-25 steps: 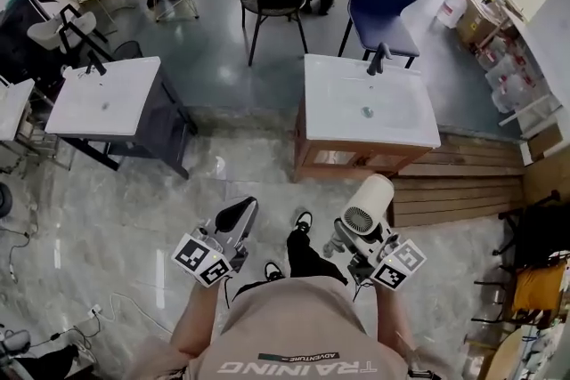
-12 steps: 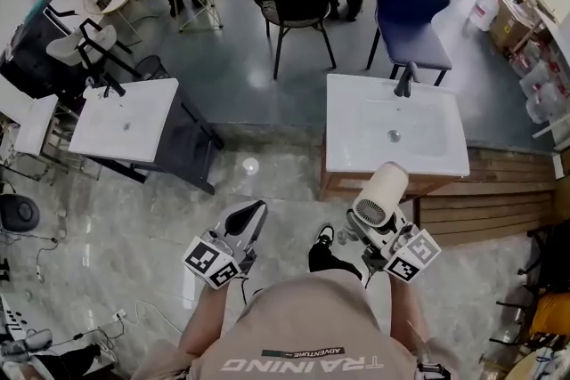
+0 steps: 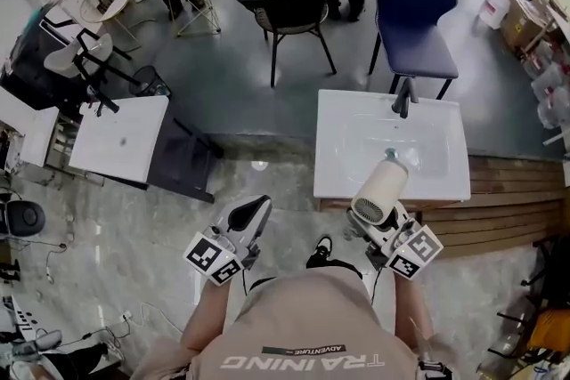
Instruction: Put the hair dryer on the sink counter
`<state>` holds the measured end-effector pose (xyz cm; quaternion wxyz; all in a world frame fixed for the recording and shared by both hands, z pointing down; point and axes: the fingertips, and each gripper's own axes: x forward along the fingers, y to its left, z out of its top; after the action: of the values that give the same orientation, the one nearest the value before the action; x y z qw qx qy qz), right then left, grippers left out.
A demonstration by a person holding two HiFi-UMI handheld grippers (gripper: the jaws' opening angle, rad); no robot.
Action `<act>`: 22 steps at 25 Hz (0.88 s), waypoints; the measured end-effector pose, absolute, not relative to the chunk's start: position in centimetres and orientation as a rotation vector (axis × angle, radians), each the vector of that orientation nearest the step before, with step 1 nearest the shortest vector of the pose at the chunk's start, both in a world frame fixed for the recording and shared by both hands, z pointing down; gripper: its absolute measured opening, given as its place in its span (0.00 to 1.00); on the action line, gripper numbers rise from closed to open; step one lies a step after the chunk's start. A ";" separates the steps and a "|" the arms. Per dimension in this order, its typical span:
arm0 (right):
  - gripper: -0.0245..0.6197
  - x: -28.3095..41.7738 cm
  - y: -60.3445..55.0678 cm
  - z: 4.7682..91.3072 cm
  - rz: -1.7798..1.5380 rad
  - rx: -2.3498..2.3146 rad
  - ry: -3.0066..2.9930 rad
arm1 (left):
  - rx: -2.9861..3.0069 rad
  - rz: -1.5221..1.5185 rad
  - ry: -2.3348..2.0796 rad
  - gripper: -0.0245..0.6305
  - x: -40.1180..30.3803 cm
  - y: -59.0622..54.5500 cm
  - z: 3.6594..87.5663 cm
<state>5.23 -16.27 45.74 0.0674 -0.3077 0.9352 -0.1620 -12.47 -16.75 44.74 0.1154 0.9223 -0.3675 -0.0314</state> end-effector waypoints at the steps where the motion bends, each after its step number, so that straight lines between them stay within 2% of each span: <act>1: 0.38 5.7 -17.0 45.8 -0.481 -0.932 2.822 | 2.706 -0.081 -1.070 0.05 -11.9 -17.4 44.8; 9: 0.38 9.2 -19.7 47.8 -0.534 -0.983 2.803 | 2.729 -0.002 -0.983 0.05 -7.0 -21.6 45.6; 22: 0.38 8.3 -22.3 49.5 -0.619 -1.018 2.818 | 2.725 -0.022 -0.901 0.05 -6.4 -25.6 46.6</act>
<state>8.30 -22.31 49.53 0.0412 -0.3326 0.9202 -0.2020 -6.39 -25.57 46.64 0.1352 0.9407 -0.3111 -0.0077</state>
